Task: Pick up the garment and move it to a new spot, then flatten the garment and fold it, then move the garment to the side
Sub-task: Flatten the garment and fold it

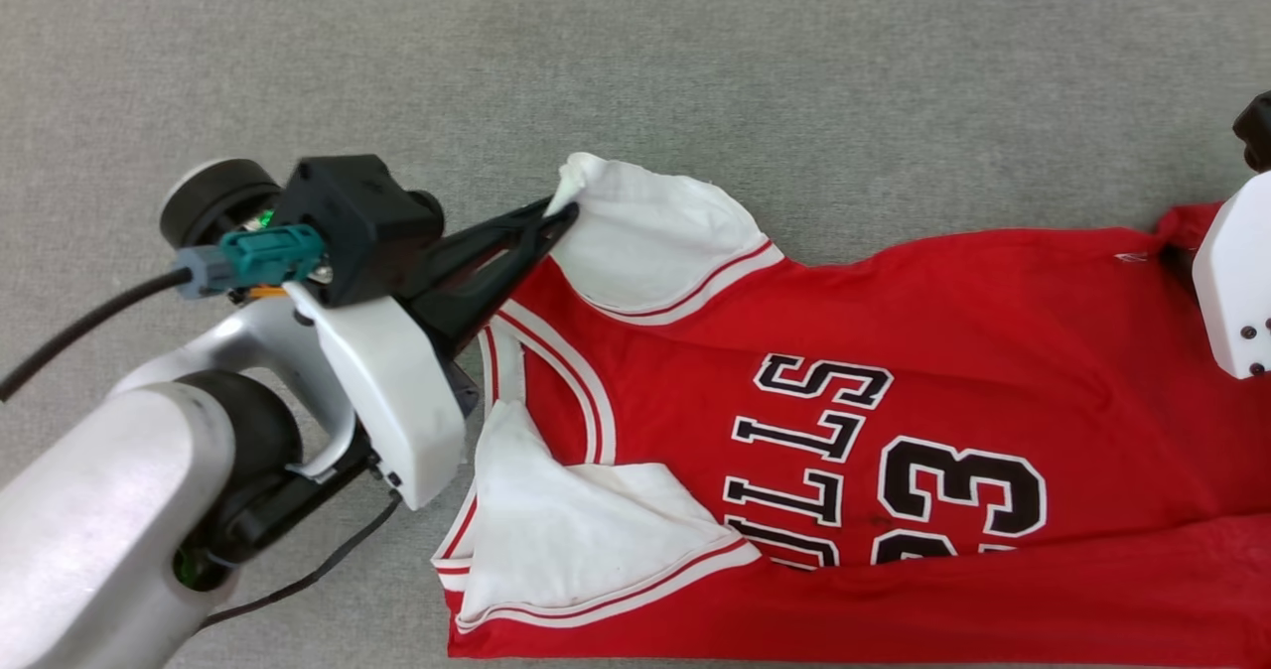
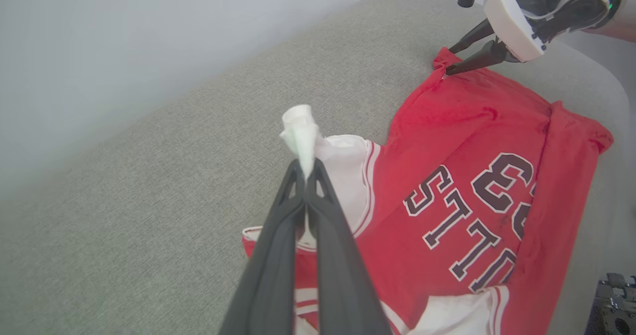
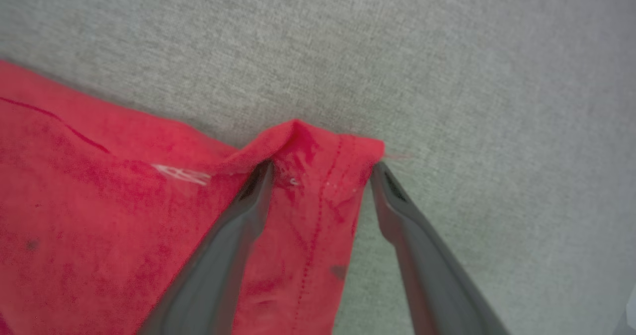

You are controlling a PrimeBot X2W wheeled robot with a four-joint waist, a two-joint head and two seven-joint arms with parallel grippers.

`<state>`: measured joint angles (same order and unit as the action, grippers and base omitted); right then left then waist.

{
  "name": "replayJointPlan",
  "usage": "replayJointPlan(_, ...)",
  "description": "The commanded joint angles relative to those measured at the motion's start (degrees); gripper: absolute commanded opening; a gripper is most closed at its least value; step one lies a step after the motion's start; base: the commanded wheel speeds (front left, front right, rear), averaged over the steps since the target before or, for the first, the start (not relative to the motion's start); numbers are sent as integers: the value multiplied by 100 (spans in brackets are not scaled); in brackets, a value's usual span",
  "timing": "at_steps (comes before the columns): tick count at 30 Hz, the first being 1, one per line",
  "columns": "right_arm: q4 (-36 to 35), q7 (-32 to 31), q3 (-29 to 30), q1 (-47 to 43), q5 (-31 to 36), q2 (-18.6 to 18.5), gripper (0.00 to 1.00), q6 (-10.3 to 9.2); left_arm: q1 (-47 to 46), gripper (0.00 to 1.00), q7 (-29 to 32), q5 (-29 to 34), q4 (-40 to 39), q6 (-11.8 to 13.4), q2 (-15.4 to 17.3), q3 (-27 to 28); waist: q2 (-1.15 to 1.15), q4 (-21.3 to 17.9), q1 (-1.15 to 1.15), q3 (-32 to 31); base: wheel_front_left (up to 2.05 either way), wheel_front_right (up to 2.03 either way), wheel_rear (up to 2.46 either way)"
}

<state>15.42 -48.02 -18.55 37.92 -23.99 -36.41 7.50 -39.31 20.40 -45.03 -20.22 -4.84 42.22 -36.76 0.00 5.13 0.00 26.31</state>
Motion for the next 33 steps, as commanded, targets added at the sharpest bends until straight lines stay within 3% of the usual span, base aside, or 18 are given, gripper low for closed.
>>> replayJointPlan(1,168,5,-124,-29,32,6,100,-2,-53,0,-35,34,-14,7,-54,-24,0,63,0,57,0,0,0)
replayJointPlan(5,540,66,-424,-117,-118,68,100,-1,-65,0,-40,57,-2,-10,-129,-112,0,133,0,92,0,0,0)
replayJointPlan(6,620,67,-472,-137,-165,84,93,-1,-61,0,-48,58,21,-1,-139,-112,0,141,0,94,0,0,0)
replayJointPlan(7,683,85,-515,-146,-205,84,37,-1,-63,0,-58,79,51,21,-134,-101,0,144,0,93,0,0,0)
replayJointPlan(8,731,123,-550,-141,-242,78,0,-1,-63,0,-81,93,76,32,-128,-93,0,144,0,89,0,0,0)
replayJointPlan(20,833,1336,-365,118,-525,-61,0,-4,291,0,-438,37,385,187,-25,86,0,-41,0,-500,0,0,0)
replayJointPlan(33,133,2176,358,-1192,-776,-79,0,-4,1499,0,-807,-198,328,582,365,151,0,-292,0,-1512,0,0,0)
